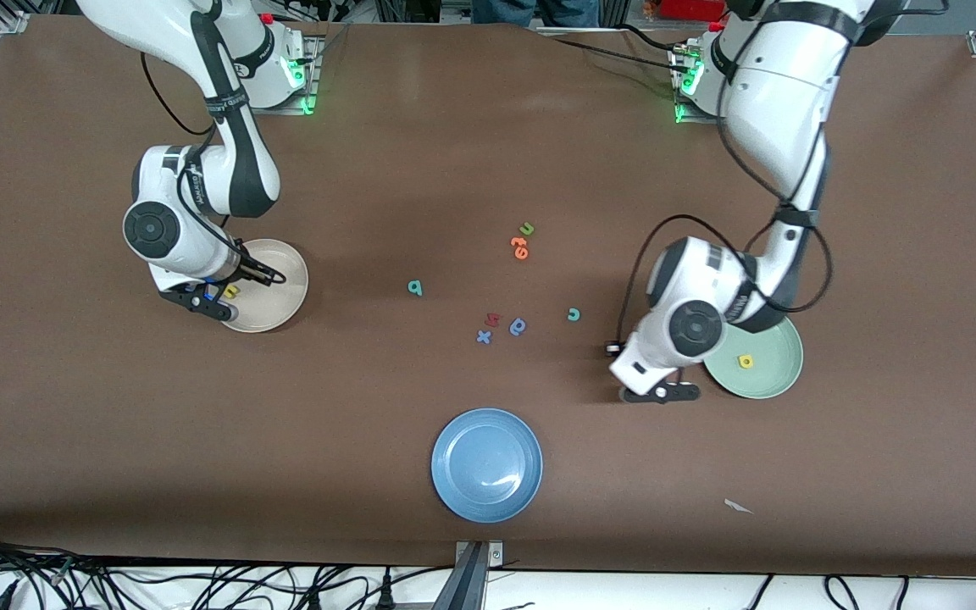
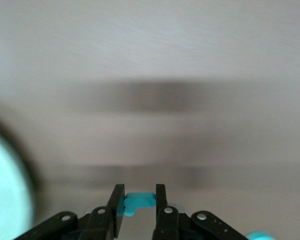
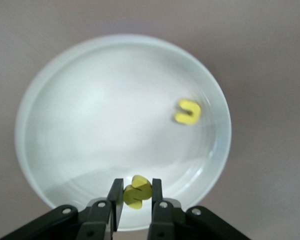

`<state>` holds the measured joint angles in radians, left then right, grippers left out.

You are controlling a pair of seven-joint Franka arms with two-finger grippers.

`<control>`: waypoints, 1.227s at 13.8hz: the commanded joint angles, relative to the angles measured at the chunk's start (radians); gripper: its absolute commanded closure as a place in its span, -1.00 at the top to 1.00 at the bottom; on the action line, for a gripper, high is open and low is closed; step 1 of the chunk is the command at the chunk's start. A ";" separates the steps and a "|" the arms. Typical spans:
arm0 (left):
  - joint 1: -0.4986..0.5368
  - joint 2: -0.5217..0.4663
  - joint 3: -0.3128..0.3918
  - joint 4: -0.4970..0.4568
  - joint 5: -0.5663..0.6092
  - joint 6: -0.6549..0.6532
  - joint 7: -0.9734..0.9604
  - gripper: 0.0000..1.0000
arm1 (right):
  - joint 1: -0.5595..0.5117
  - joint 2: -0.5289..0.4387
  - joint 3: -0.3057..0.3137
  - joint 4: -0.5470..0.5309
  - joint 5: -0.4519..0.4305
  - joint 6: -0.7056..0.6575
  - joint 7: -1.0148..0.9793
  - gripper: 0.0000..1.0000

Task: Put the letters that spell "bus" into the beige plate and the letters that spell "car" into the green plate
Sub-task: 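Place 2 on beige with the right gripper while the left gripper places teal, then grasp teal b with the right gripper while the left gripper grasps teal c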

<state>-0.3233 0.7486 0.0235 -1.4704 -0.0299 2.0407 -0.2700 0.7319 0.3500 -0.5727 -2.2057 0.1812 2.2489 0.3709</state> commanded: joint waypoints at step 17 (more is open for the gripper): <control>0.127 -0.043 -0.224 -0.135 0.059 0.152 -0.151 1.00 | 0.032 0.029 0.353 0.152 0.004 0.190 0.129 0.93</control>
<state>-0.1745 0.7320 -0.1852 -1.5334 0.0502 2.1172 -0.3189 0.7718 0.3487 -0.2545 -2.0847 0.1854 2.4134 0.5450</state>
